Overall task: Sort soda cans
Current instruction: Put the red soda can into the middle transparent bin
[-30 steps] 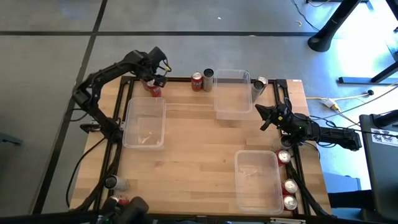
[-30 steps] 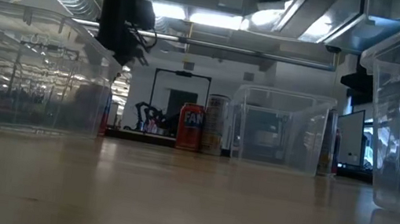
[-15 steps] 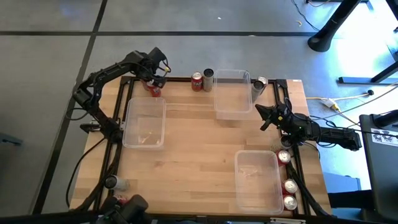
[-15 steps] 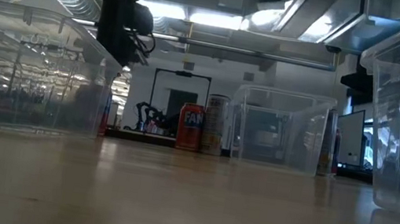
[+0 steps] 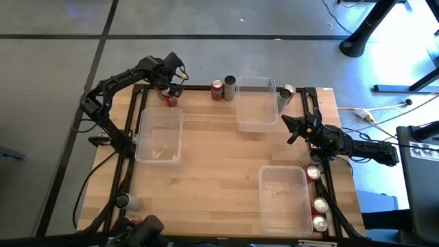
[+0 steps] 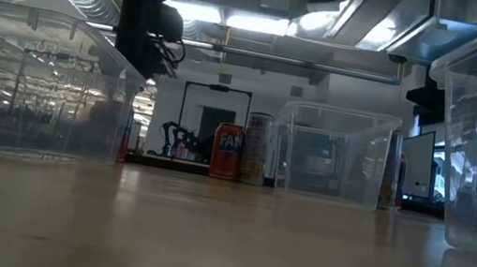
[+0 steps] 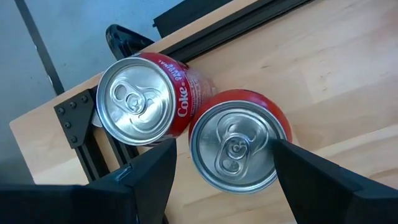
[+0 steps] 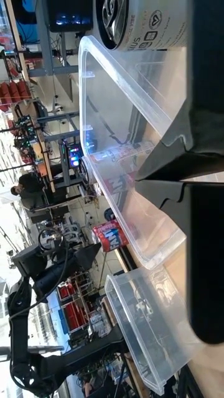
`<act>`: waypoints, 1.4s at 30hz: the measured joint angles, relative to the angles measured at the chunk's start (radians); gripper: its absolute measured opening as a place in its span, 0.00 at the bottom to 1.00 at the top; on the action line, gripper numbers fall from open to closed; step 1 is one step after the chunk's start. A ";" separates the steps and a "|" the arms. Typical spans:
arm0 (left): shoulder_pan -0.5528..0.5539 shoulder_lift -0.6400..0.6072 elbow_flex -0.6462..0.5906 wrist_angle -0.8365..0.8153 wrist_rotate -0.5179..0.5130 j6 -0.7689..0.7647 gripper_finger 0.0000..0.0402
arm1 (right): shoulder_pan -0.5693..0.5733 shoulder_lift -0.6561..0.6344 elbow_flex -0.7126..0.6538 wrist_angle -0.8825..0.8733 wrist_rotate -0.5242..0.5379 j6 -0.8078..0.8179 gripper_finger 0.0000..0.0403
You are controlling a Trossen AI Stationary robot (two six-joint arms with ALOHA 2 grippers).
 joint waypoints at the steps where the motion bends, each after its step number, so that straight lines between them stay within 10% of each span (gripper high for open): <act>1: 0.000 0.000 0.007 -0.003 0.000 0.006 0.64 | 0.000 0.000 0.000 0.000 0.000 0.000 0.01; 9: 0.000 -0.001 0.039 0.001 -0.008 0.085 0.67 | 0.000 0.000 0.000 0.000 0.000 0.000 0.01; 20: -0.008 -0.001 0.039 0.008 0.000 0.055 0.96 | 0.000 0.000 0.000 -0.003 0.000 0.000 0.01; 42: 0.003 0.010 -0.099 0.130 0.063 -0.104 0.97 | 0.000 0.000 0.000 -0.013 -0.024 0.003 0.01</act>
